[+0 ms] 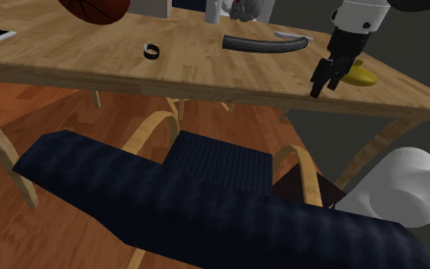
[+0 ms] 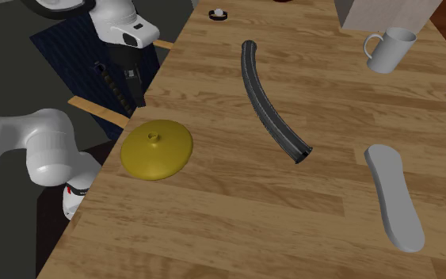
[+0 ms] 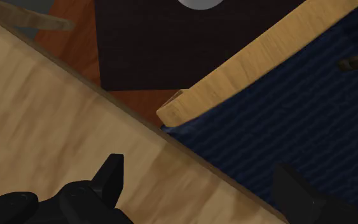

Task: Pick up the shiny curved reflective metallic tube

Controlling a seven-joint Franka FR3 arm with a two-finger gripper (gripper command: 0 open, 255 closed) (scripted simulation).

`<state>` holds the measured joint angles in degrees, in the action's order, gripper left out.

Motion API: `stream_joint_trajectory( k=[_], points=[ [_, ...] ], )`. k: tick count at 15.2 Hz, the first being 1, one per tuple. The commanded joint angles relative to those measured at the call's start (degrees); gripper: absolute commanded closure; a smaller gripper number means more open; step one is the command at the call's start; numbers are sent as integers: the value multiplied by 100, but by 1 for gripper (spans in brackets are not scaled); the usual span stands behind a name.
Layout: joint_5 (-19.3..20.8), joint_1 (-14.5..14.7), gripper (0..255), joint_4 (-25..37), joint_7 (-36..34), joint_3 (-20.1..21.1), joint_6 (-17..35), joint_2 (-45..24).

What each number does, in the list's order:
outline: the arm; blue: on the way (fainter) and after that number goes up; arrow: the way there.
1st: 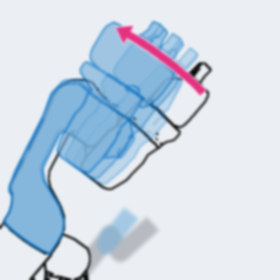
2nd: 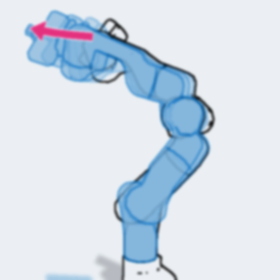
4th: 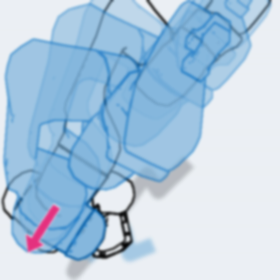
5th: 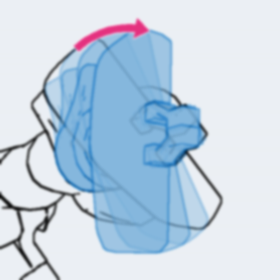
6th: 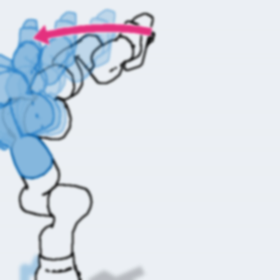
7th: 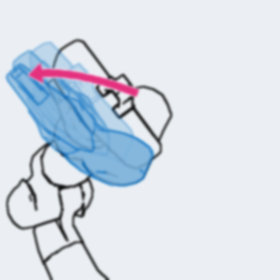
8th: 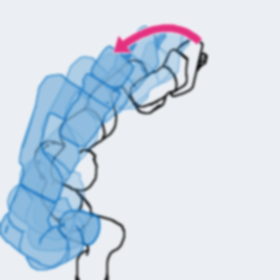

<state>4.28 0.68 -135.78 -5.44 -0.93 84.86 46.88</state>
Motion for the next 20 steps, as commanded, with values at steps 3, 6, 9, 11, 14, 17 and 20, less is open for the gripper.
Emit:
stream_joint_trajectory(
  k=[3,6,9,11,14,17,20],
  points=[
    [-87,-132,0,352,-385,66,137,-494],
    [-185,-327,0,927,-947,138,278,-1212],
    [-250,-508,0,1555,-1493,172,347,-1904],
    [-282,-623,0,2001,-1846,176,355,-2352],
    [-317,-779,0,2710,-2359,150,316,-3010],
    [-350,-922,0,3469,-2849,88,217,-3654],
    [-391,-1057,0,4287,-3312,-5,60,-4294]
  ],
)
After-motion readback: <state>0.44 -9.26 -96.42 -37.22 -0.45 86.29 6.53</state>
